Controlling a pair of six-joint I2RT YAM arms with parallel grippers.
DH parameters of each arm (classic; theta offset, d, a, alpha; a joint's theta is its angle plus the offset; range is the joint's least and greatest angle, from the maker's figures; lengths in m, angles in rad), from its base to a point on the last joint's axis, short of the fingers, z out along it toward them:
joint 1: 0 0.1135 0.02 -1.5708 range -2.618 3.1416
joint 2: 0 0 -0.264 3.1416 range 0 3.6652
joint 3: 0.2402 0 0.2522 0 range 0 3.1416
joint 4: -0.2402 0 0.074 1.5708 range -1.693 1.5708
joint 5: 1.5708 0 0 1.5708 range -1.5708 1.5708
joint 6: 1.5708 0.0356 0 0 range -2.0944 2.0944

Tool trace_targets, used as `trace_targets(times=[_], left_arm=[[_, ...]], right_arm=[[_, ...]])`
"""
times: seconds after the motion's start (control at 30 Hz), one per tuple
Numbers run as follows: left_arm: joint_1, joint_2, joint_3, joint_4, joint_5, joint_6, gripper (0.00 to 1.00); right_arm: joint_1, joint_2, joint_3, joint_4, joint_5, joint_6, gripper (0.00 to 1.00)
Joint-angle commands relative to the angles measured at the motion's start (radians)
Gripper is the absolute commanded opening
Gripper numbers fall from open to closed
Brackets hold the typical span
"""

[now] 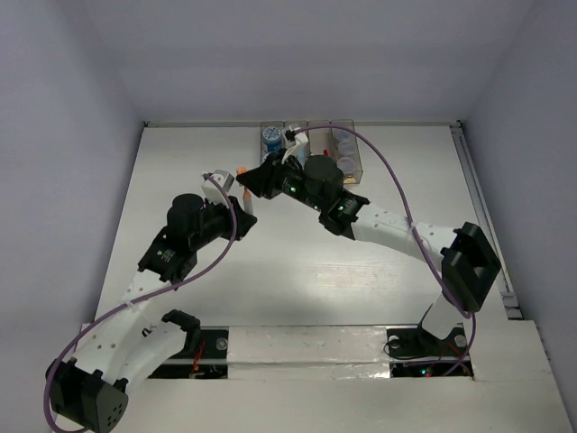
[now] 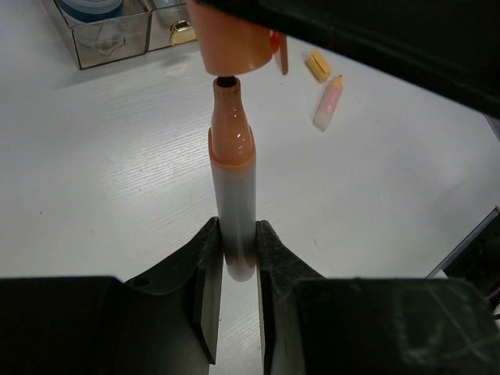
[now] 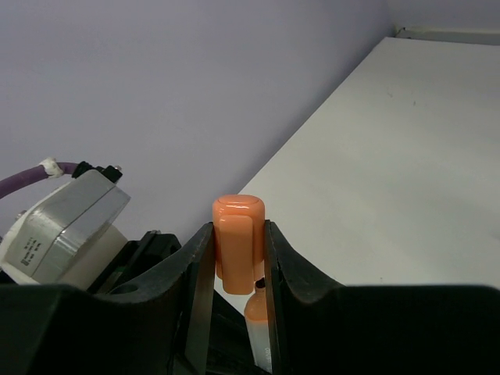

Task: Sort the stationery into containers
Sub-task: Close the pen cap on the pen.

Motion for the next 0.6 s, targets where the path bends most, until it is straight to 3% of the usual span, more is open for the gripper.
trace_targets(times=[0.0,0.57], left_arm=[[0.005,-0.017,0.033,0.036,0.011,0.004,0.00],[0.023,-0.025,0.033,0.034,-0.005,0.002,0.00]], right_arm=[[0.007,0.012,0.052,0.014,0.020,-0.018,0.00],[0.018,0.009,0.029,0.003,0.057,-0.040,0.00]])
